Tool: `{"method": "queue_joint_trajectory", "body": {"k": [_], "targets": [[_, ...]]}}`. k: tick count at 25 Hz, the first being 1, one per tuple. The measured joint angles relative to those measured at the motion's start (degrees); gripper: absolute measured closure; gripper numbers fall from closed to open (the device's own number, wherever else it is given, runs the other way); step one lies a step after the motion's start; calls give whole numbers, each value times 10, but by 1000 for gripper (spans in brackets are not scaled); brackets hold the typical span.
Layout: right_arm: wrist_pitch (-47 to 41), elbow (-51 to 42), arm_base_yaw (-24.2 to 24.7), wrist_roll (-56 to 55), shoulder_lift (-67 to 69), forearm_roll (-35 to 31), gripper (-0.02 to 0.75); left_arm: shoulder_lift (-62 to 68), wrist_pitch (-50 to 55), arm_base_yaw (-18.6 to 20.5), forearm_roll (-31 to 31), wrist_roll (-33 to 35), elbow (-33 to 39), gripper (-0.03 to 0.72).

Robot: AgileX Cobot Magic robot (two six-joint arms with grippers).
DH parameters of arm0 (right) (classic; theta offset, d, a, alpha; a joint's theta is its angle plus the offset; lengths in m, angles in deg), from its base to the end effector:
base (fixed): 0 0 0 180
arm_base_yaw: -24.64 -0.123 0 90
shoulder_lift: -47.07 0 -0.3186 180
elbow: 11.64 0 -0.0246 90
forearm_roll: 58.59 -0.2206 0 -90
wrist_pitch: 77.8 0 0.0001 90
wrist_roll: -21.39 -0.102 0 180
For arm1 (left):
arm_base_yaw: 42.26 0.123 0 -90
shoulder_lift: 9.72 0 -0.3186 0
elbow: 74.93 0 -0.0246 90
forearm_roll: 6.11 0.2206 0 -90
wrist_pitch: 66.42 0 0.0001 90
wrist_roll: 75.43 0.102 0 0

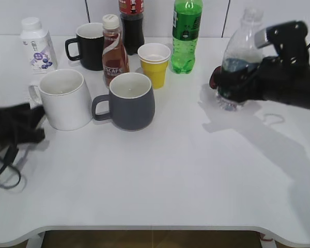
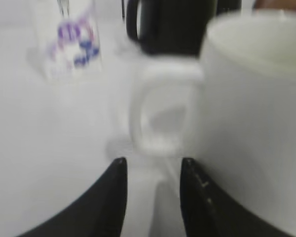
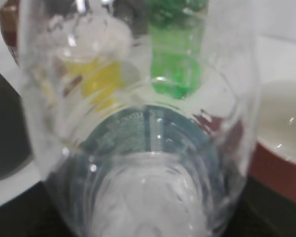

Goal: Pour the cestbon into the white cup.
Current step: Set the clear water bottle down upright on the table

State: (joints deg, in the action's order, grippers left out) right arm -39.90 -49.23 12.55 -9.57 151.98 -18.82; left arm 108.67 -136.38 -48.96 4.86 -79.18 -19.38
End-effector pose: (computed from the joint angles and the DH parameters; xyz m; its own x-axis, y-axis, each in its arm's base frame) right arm 0.3074 0.1068 0.2362 -0.3374 -0.1106 -0.9349 -0.5641 0.8188 0.1067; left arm 0.2923 -0.0527 0.1616 -0.2454 0.0297 -0.9690 0.2870 0.9569 -0.0434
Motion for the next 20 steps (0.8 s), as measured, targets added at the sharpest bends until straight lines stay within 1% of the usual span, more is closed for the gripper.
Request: {"method": "queue_joint_trajectory", "body": {"k": [5,9,12,15,18,20], "targets": [[43,0,0,1,57,1,286,-32,6,0,0,0,48,405],[52,0,0,12,78,20,283,-69,7,0,0,0,68,405],[58,0,0,28,78,31,202,-103,8,0,0,0,73,405],[70,1,0,34,76,30,114,-152,49,0,-2,0,73,405],[69,9,0,42,50,29,91,-223,128,0,-2,0,73,405],[58,21,0,51,11,28,86,-289,197,0,-2,0,73,405]]}}
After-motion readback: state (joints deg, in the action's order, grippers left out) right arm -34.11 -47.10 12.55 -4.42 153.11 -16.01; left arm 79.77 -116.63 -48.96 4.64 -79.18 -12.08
